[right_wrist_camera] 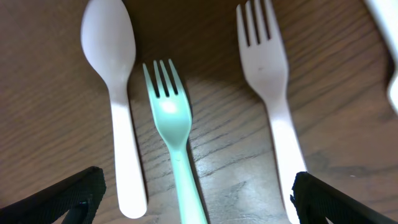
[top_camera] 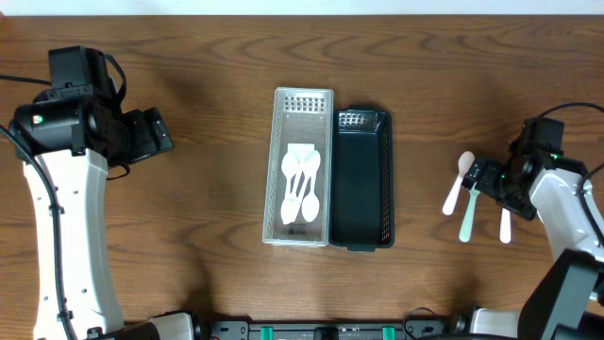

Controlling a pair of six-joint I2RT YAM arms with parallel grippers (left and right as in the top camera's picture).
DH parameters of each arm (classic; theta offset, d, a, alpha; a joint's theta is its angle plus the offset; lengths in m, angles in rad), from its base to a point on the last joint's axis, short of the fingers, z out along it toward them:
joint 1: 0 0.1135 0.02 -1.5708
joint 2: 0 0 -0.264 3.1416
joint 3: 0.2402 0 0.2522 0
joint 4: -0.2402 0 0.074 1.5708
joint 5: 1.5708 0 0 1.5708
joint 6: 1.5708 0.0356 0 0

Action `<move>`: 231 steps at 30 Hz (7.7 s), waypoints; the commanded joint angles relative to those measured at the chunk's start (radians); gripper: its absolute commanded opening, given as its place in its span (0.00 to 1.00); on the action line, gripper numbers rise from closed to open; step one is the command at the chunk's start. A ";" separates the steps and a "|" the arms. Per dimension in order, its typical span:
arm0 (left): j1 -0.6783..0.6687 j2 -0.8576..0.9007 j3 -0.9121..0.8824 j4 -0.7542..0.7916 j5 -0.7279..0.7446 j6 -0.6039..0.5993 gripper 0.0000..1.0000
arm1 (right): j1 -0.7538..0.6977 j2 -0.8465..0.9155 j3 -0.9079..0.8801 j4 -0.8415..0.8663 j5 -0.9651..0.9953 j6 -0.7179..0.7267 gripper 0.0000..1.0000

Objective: Pack container
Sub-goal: 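Lower the right gripper toward the mint-green fork, then grasp the mint-green fork and carry it into the black basket, then move the right gripper back and grasp the white spoon, then carry the white spoon into the black basket and release it, then return the right gripper to the white forks and grasp one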

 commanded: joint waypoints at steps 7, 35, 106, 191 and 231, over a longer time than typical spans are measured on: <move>0.002 0.002 -0.008 0.001 0.007 -0.001 0.98 | -0.005 0.102 0.005 0.001 -0.022 -0.016 0.99; 0.002 0.002 -0.008 0.001 0.007 -0.001 0.98 | -0.003 0.230 0.005 0.030 -0.022 -0.016 0.51; 0.002 0.002 -0.008 0.003 0.007 -0.002 0.98 | 0.709 0.264 0.679 -0.264 0.002 0.265 0.41; 0.002 0.002 -0.008 -0.004 0.007 -0.002 0.98 | 0.306 0.232 0.646 -0.277 -0.014 0.085 0.21; 0.002 0.002 -0.008 -0.004 0.007 -0.002 0.98 | 0.302 0.039 0.658 -0.392 0.036 0.046 0.76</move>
